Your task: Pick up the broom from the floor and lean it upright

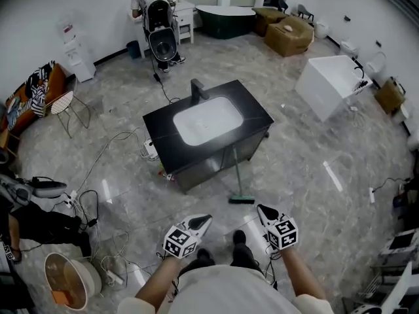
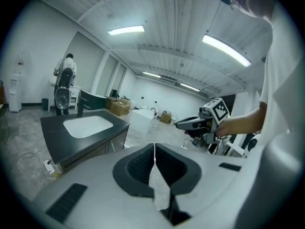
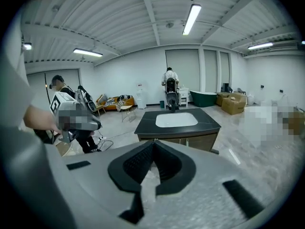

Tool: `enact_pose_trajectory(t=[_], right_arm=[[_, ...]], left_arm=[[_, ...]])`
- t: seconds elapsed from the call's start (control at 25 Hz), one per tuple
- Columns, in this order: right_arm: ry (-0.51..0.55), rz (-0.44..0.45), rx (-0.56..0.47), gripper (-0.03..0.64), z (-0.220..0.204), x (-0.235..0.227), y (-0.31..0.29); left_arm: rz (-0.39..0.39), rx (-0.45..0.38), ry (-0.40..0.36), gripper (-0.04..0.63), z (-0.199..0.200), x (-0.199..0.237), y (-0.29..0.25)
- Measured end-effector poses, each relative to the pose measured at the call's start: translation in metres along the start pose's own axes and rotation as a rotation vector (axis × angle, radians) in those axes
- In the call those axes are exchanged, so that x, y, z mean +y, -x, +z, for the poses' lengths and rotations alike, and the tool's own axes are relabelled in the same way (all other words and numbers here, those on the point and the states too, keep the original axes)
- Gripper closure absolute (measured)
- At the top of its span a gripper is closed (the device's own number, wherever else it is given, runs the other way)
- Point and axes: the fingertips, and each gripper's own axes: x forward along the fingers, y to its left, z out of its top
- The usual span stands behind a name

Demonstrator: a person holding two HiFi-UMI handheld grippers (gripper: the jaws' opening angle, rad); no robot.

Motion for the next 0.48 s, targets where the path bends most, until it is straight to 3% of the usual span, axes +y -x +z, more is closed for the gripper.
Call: enact_pose_trajectory(t=[0.2,0.48], right_arm=[[-0.035,-0.079,-0.037,0.617,-0.012,0.026,0.044],[-0.063,-0.120,-0.075,0.617,-0.031,0.033,0.100]], left_arm=[[-0.048,0.009,-0.039,0.584,0.002,-0.022,0.020],[-0.064,0.014,-0.068,0.584,0.002,-0.058,0.023]])
